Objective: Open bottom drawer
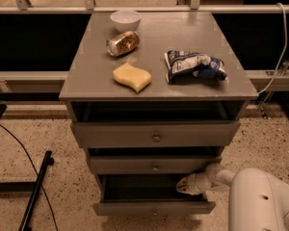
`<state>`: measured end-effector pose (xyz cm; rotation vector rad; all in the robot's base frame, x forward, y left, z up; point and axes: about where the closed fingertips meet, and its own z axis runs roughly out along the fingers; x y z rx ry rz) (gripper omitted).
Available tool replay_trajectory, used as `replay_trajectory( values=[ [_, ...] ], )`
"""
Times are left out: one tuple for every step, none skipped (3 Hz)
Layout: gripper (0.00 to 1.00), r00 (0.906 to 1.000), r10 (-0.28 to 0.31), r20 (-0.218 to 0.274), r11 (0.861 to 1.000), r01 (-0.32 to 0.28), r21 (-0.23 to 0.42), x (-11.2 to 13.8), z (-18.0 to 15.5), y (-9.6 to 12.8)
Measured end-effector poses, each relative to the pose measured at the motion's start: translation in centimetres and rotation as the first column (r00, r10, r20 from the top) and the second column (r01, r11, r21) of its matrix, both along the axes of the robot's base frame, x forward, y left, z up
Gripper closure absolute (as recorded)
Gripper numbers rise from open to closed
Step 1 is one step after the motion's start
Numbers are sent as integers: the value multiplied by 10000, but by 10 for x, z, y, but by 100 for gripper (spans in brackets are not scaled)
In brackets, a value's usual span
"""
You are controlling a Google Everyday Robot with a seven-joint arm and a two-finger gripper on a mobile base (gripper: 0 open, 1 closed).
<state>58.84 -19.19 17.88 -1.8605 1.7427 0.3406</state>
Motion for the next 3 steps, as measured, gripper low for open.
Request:
replay_trajectory(
  values=[
    [58, 10000, 0, 0, 10000, 0, 0, 0, 0, 0],
    [35, 10000, 1, -1, 10000, -1, 1, 0, 0, 0],
    [12, 10000, 0, -1, 10000, 0, 0, 0, 0, 0]
  ],
)
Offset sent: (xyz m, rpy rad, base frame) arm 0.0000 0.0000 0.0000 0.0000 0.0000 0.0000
